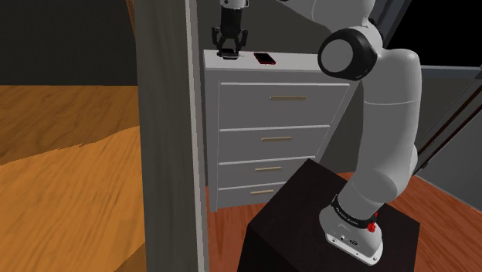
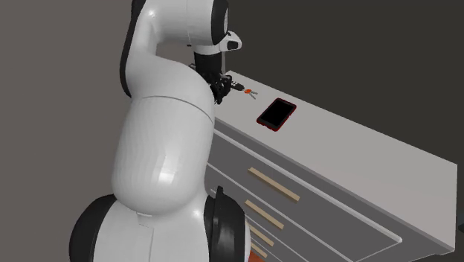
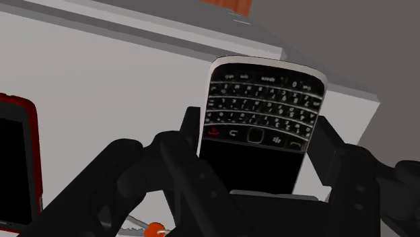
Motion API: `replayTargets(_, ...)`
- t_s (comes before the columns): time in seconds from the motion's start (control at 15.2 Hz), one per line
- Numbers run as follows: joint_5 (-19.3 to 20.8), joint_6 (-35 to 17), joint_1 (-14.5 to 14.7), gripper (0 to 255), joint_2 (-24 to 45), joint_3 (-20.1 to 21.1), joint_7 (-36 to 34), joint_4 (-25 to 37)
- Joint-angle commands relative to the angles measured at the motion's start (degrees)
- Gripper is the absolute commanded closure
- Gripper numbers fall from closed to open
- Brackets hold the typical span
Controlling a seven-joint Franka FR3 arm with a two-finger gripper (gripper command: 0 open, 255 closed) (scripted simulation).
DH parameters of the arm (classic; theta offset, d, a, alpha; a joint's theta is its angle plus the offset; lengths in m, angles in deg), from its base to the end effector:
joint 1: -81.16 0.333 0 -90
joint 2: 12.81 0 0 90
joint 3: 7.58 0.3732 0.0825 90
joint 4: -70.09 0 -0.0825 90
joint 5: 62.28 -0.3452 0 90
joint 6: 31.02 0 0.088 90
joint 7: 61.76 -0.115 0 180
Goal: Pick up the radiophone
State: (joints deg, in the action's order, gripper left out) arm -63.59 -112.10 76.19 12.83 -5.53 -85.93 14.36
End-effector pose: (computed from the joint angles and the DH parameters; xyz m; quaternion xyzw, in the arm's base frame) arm 0.6510 -0.0375 0.6519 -0.9720 0.2342 0.0058 0.0183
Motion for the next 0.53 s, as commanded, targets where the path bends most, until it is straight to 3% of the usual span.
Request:
replayTargets(0.0, 0.04, 2.56, 0.06, 255, 1.49, 0.01, -0.09, 4.02)
replayTargets(0.2, 0.13, 7.25, 0.19, 255, 4.85, 0.02, -0.25, 12.07)
replayTargets(0.33, 0.25, 12.20, 0.37, 255, 9.30, 0.03, -0.41, 21.47)
replayTargets(0.46, 0.26, 12.84, 0.39, 255, 9.96, 0.03, -0.43, 22.77)
